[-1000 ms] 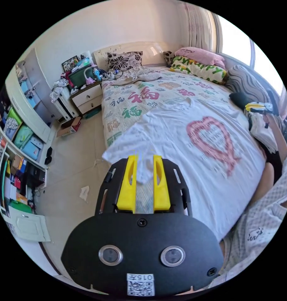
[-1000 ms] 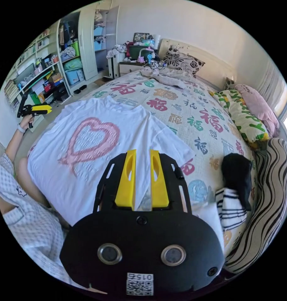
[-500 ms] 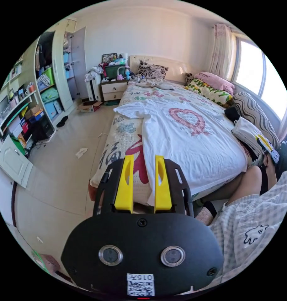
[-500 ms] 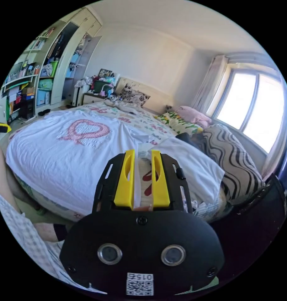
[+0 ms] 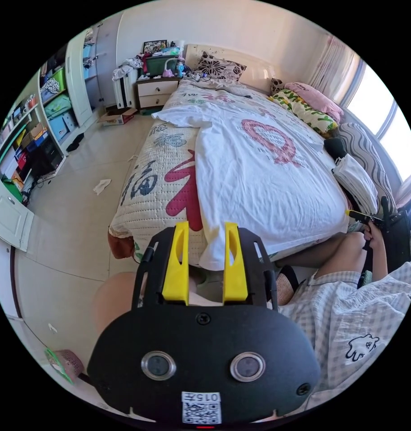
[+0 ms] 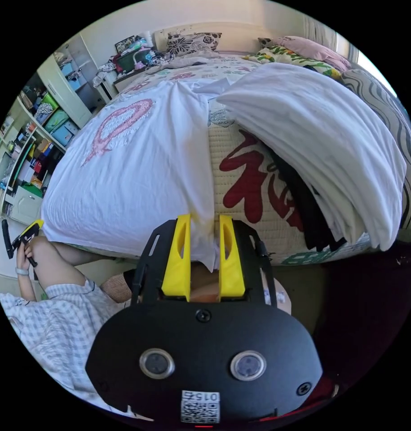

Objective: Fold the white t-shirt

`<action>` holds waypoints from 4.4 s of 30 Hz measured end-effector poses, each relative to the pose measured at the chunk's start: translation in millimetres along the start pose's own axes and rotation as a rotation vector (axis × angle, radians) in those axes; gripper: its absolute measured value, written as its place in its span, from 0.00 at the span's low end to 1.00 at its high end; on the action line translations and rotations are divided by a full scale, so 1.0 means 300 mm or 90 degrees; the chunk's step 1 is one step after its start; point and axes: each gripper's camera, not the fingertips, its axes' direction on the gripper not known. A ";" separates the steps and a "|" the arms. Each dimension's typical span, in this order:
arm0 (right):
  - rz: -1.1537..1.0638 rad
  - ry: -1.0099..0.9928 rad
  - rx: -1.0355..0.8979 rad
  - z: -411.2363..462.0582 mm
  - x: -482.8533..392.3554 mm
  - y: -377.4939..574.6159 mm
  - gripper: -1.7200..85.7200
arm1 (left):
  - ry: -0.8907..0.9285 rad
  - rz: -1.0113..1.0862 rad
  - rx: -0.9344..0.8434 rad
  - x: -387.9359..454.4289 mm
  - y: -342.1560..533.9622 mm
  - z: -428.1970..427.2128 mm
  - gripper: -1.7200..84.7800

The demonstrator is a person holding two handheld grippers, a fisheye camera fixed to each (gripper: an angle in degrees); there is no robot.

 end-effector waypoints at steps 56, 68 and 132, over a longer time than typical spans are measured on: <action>0.072 -0.055 0.036 -0.066 0.292 -1.000 0.13 | 0.007 -0.095 0.057 -0.229 -0.976 0.167 0.15; 0.113 0.023 -0.065 0.129 0.369 -1.178 0.03 | -0.063 -0.006 -0.012 -0.181 -1.171 0.398 0.04; -0.066 -0.071 -0.106 0.068 0.167 -0.002 0.02 | -0.087 0.102 -0.178 0.355 -0.305 0.463 0.05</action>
